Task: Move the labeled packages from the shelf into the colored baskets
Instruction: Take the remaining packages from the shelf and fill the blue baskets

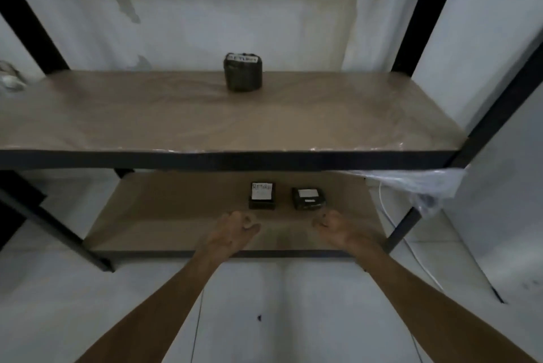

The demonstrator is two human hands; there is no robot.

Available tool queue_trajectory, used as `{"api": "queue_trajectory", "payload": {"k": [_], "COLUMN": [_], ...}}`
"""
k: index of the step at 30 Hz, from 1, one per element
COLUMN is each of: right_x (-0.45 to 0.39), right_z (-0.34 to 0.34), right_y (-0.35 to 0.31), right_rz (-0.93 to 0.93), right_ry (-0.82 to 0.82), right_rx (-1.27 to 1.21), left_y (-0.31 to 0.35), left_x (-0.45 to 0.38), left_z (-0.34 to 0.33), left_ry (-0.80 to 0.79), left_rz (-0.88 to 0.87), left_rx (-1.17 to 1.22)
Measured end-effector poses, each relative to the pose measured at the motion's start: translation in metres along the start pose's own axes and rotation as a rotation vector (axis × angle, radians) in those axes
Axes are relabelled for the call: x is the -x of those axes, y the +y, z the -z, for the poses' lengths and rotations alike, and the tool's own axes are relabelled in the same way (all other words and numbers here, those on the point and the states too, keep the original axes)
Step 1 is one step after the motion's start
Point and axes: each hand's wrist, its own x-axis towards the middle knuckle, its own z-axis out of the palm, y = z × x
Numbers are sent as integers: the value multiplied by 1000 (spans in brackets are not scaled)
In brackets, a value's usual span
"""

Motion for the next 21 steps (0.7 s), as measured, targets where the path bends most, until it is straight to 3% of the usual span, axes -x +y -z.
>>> {"api": "queue_trajectory", "payload": {"k": [7, 11, 21], "right_x": [-87, -127, -193], "right_z": [-27, -36, -54], "right_y": [43, 47, 59], "right_rz": [-191, -225, -306], "right_ry": [236, 240, 264], "right_rx": [-167, -172, -141], "left_y": [-25, -18, -19], "left_x": [-99, -138, -202], "left_z": [-48, -60, -76], "left_ry": [186, 199, 186], "left_rz": [40, 177, 270], "left_rx": [71, 102, 332]}}
